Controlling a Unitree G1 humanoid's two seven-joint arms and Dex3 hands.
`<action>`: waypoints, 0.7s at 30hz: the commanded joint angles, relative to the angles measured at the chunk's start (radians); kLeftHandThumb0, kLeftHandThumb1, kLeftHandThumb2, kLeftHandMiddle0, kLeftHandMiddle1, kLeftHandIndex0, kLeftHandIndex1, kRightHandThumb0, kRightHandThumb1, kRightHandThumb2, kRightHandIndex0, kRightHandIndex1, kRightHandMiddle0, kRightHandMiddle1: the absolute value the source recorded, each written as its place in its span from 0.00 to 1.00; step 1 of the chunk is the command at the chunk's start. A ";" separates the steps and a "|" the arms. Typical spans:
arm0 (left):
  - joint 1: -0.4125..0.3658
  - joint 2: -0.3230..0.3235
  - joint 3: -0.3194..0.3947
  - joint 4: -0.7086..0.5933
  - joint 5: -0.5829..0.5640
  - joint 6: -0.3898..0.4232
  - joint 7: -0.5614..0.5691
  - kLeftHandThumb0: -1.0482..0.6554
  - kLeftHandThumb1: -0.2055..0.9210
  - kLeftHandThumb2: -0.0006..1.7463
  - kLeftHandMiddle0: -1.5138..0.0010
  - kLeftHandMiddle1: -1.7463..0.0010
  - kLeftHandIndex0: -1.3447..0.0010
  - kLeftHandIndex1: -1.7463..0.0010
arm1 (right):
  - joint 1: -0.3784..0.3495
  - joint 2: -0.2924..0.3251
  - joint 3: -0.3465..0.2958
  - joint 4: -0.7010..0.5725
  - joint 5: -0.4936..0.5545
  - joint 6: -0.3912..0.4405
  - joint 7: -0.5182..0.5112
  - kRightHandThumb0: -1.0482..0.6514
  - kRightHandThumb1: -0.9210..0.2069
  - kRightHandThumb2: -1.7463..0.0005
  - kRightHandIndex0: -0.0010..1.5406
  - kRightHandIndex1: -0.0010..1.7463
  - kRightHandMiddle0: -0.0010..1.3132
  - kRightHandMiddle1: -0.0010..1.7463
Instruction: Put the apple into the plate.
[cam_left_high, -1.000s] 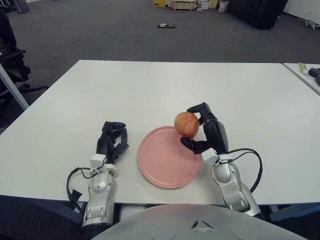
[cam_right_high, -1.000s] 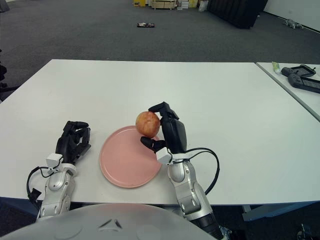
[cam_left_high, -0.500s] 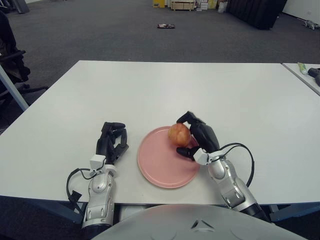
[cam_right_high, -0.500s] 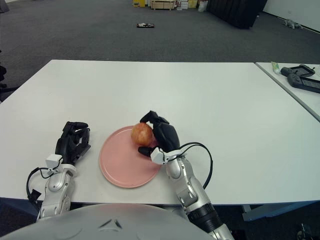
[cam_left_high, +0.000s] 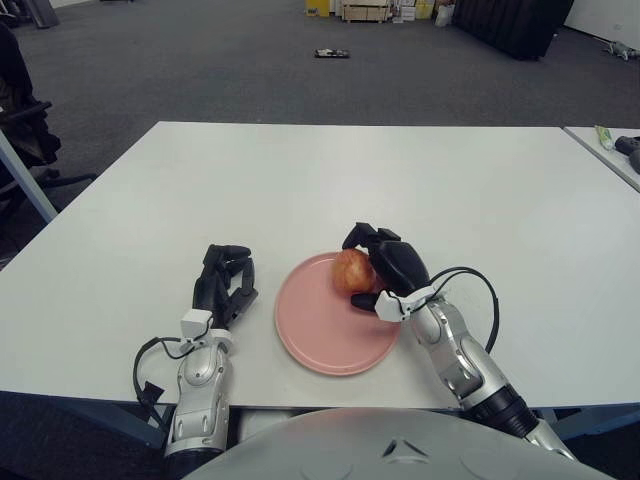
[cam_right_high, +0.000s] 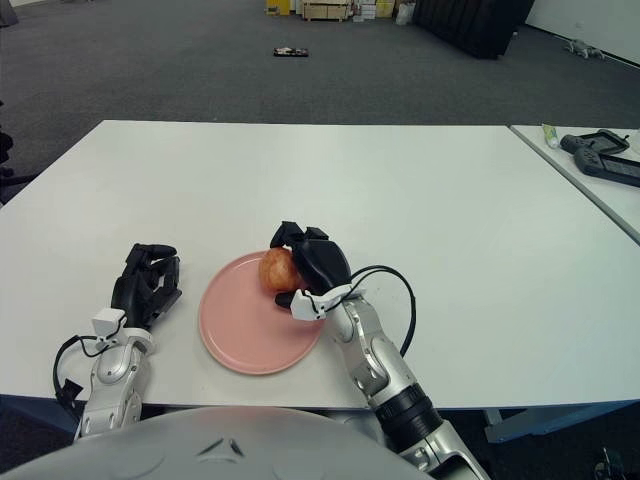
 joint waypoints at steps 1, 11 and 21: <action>0.007 -0.004 0.001 0.014 -0.001 0.015 0.005 0.41 0.93 0.37 0.66 0.21 0.82 0.00 | 0.026 -0.035 0.024 0.043 -0.023 0.042 0.062 0.37 0.35 0.40 0.48 1.00 0.34 1.00; 0.005 0.000 0.000 0.020 0.006 0.011 0.006 0.41 0.93 0.37 0.63 0.22 0.82 0.00 | 0.008 -0.082 0.042 0.034 -0.023 0.018 0.118 0.20 0.27 0.55 0.01 0.36 0.01 0.48; 0.006 0.003 -0.002 0.015 0.020 0.028 0.011 0.41 0.94 0.36 0.65 0.21 0.82 0.00 | 0.014 -0.124 0.046 -0.015 -0.016 -0.024 0.136 0.06 0.21 0.70 0.00 0.01 0.00 0.02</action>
